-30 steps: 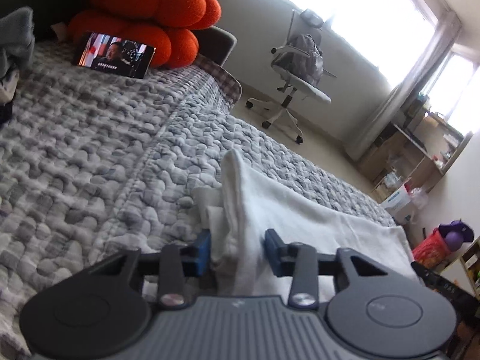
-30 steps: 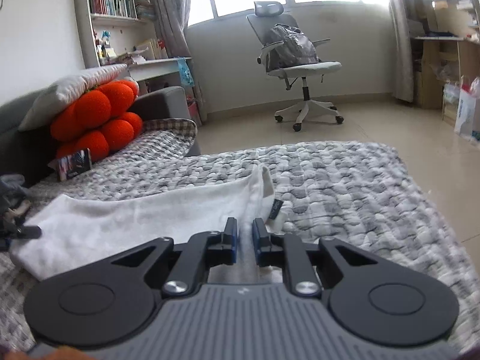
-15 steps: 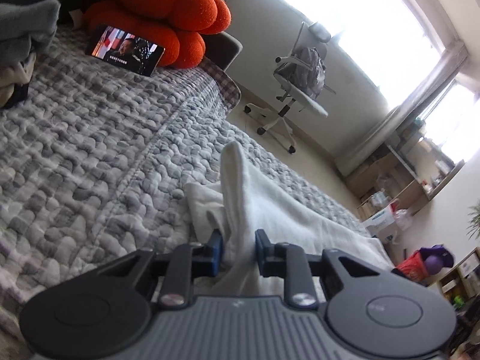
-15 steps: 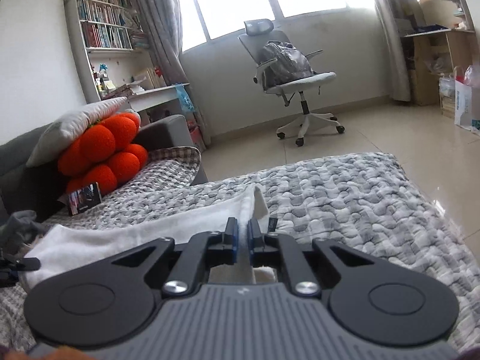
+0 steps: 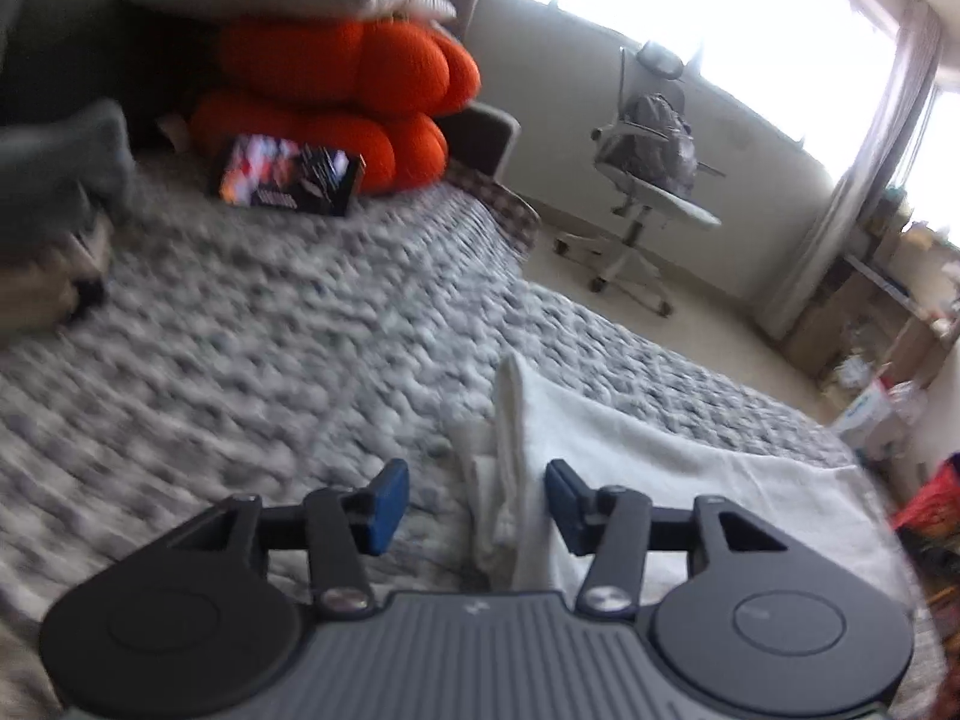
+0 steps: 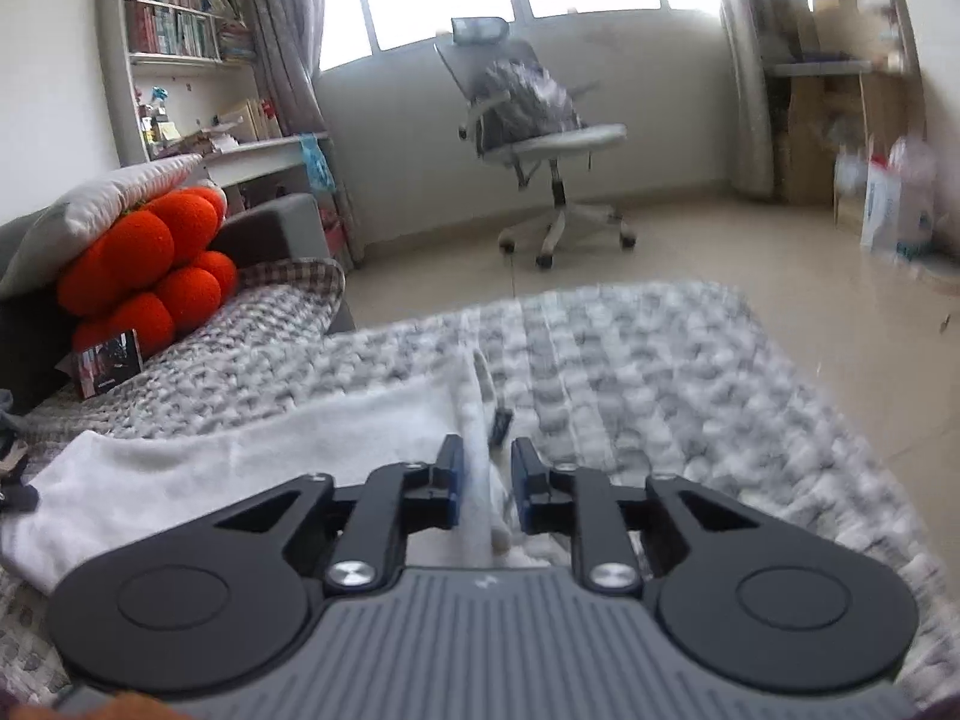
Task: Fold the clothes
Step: 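Open the right gripper and lift both grippers away from the sweatshirt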
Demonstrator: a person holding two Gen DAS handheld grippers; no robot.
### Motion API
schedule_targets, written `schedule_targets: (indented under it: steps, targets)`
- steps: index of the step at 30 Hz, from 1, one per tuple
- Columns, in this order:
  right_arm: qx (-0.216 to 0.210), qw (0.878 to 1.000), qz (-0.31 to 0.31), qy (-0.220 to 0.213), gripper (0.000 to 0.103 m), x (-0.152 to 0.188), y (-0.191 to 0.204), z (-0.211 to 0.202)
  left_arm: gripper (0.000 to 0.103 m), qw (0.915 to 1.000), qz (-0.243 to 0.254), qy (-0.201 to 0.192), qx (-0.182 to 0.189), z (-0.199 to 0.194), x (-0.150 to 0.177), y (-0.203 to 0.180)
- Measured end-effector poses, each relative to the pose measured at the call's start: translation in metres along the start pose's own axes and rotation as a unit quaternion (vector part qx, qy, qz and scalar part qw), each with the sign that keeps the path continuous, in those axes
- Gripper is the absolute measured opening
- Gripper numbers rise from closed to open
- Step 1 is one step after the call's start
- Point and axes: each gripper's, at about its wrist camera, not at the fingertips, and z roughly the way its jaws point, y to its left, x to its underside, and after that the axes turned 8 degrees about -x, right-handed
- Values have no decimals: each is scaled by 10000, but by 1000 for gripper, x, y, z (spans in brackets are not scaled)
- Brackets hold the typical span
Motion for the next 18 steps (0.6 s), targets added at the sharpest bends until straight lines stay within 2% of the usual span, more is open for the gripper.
schedule_targets:
  steps: [1,3,6,9,10,14,17,18]
  targets:
    - [30,9999,-99,-88,43,-1,5,-4,56,10000,60,-65,-28,-5,0,-3]
    - [-21,9995,-248,-197,54,-2,15,-8,58,9996,176,-187,-77,-16,2,-8]
    - [-228,9991,-278,-221,54,0,27,-9,58,9995,248,-220,9,-24,10,-18]
    - [-568,9983,-123,-61,62,6,35,-2,58,9970,642,-439,46,-25,21,-40]
    - [-639,9979,-117,-8,62,8,38,1,58,9957,778,-502,-31,-24,24,-48]
    - [-787,9966,-176,154,63,19,53,13,61,9904,1137,-786,46,-18,33,-77]
    - [-739,9960,-314,392,64,26,61,24,61,9908,1281,-396,178,4,40,-92]
    - [-676,9957,-384,499,68,29,62,29,61,9892,1393,-454,73,9,43,-94]
